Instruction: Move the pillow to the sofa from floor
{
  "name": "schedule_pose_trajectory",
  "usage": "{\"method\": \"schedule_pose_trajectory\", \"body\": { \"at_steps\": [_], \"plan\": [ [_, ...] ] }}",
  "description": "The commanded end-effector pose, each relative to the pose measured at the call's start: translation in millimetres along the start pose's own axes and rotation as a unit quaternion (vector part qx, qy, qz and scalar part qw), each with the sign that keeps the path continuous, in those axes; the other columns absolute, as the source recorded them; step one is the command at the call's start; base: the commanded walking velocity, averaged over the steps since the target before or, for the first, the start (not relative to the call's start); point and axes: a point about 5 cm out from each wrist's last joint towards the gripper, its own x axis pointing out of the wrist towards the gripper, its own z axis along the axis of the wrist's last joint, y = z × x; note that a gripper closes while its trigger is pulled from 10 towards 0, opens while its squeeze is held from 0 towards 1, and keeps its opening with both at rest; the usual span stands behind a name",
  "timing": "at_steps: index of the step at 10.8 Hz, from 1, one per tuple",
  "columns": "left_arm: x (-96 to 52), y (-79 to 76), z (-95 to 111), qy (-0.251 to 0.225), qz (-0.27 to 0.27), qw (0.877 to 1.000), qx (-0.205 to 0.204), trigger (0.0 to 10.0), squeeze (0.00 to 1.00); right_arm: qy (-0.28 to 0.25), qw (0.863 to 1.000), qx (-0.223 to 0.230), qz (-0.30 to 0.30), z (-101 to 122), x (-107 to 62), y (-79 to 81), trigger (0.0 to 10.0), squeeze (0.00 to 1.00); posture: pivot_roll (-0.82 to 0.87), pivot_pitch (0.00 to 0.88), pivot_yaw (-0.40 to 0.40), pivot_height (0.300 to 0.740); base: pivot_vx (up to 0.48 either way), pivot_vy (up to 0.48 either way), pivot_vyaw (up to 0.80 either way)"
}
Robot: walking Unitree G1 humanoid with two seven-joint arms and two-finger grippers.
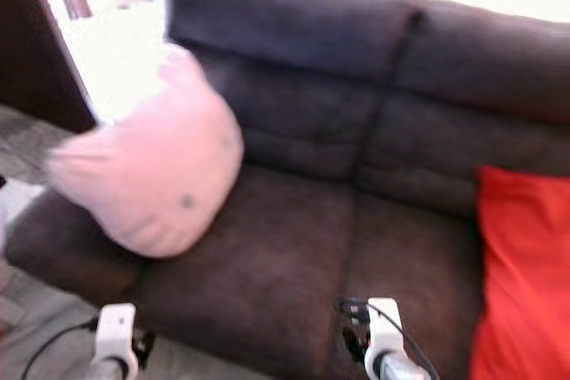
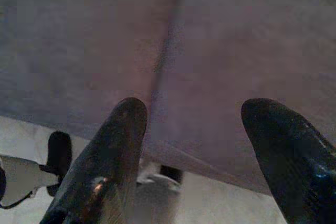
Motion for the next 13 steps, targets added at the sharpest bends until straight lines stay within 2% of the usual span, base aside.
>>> {"method": "schedule_pose_trajectory", "body": {
  "at_steps": [1,2,10,13],
  "plan": [
    [-2.4,-7.7,-10.1,0.02,-0.011,1.0,-0.003,10.0,0.0,0.012,1.0,-0.001,-0.014,-6.4,-2.9,-8.4,10.0,0.0,0.2,0.117,-0.087,0.74,0.0,-0.356,0.0],
    [-2.3,-7.7,-9.7,0.02,-0.011,1.0,-0.004,10.0,0.0,0.012,1.0,0.0,-0.014,-6.3,-2.9,-8.4,10.0,0.0,0.2,0.121,-0.087,0.74,0.0,-0.352,0.0],
    [-1.7,-7.4,-7.8,0.017,-0.014,1.0,-0.006,10.0,0.0,0.016,1.0,-0.004,-0.009,-5.6,-2.5,-7.7,10.0,0.0,0.19,0.131,-0.086,0.74,0.0,-0.35,-0.59],
    [-1.8,-7.3,-8.2,0.017,-0.015,1.0,-0.007,10.0,0.0,0.013,1.0,-0.009,-0.01,-5.1,-2.6,-7.9,10.0,0.0,0.19,0.132,-0.085,0.74,0.0,-0.338,0.0]
  ]
}}
